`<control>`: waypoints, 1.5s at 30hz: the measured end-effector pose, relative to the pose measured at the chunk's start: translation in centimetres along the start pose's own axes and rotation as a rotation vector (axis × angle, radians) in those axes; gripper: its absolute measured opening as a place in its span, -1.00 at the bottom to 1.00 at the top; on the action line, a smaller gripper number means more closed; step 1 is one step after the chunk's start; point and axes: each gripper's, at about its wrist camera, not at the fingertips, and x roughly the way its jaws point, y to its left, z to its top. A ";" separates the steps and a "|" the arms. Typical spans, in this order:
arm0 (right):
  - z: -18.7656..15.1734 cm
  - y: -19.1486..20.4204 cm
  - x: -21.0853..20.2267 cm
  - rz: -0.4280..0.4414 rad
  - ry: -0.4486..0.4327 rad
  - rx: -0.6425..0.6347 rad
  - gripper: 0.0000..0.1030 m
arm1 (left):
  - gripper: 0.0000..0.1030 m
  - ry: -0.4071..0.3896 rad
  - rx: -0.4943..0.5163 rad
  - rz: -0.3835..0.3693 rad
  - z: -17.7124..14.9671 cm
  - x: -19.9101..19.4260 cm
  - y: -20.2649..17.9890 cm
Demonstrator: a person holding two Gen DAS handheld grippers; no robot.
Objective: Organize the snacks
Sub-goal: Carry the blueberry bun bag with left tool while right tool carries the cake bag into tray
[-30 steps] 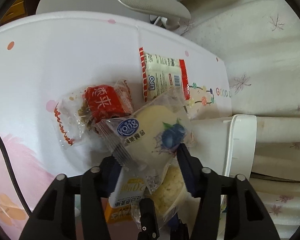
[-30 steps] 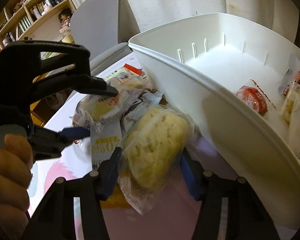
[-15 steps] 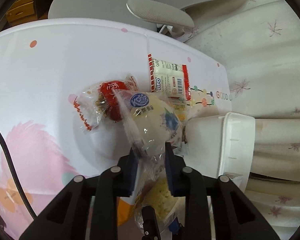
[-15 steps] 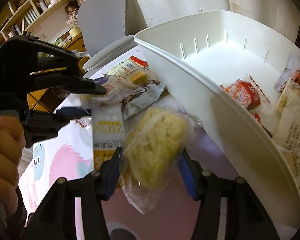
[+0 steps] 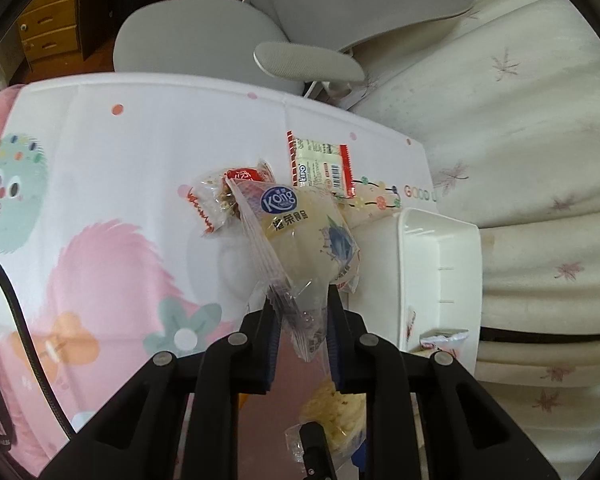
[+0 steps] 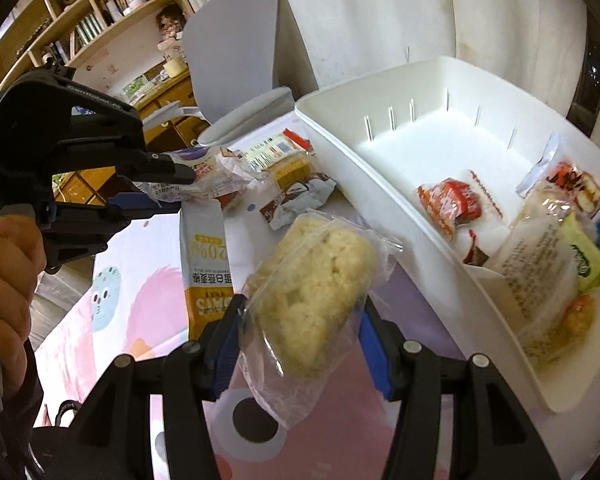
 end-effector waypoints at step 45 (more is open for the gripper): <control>6.2 -14.2 -11.7 0.120 -0.010 -0.262 0.06 | -0.66 -0.131 0.007 0.004 -12.7 -9.2 -16.1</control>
